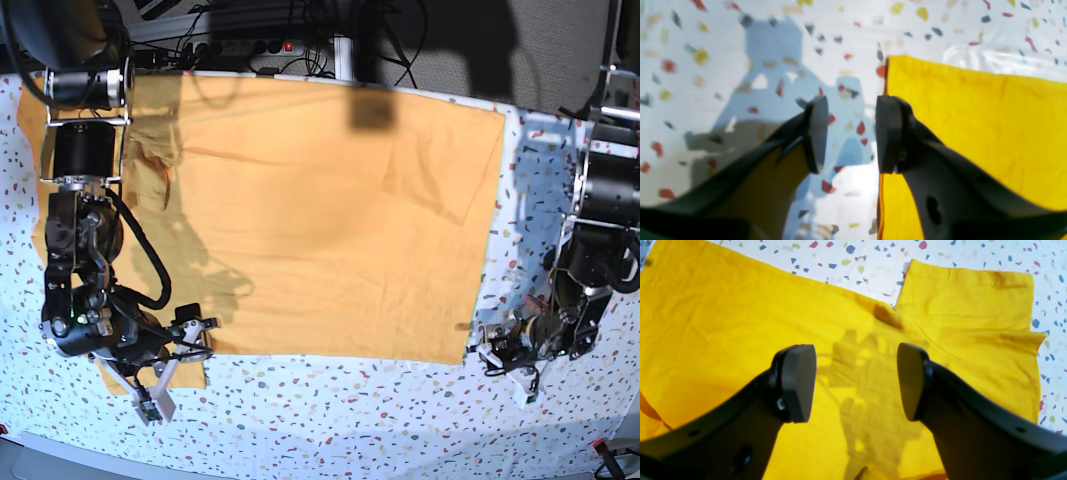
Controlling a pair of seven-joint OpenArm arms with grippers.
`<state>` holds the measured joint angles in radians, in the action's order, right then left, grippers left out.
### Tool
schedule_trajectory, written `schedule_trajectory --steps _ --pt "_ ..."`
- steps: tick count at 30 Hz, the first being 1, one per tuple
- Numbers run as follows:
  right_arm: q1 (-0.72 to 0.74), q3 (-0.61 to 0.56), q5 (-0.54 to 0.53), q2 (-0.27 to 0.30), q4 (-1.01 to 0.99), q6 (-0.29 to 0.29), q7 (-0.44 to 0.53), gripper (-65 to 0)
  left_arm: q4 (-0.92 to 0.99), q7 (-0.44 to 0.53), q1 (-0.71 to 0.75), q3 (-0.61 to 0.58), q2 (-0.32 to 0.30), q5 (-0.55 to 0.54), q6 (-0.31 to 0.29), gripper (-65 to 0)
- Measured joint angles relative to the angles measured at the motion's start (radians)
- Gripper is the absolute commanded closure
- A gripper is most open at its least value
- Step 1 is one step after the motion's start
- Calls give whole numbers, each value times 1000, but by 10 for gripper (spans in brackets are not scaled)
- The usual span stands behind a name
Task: Fold the T-shirt properly
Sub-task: 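Grasp the hem corners with the right and left grippers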
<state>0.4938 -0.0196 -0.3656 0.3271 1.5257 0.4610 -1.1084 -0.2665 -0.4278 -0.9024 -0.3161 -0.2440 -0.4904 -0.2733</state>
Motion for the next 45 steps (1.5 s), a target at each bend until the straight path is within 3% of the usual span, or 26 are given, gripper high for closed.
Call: schedule_trajectory --steps 4,7,21,26,33,45 --pt "2 0 -2 -1 0 5 1 -379 0 45 64 0 9 -1 -1 -235" --pt "2 0 -2 0 0 45 0 -379 -3 105 86 1 5 -5 -8 -235" --pt "2 0 -2 0 0 45 0 -379 -19 143 102 1 9 -56 -8 -235" --pt "2 0 -3 -1 0 45 0 -379 -45 137 102 1 9 -53 -8 -235" --pt "2 0 -4 -2 0 46 0 -379 -68 35 102 1 54 -106 -21 -235" --pt "2 0 -3 -23 0 46 -12 -379 -70 85 107 1 78 -105 -23 -235"
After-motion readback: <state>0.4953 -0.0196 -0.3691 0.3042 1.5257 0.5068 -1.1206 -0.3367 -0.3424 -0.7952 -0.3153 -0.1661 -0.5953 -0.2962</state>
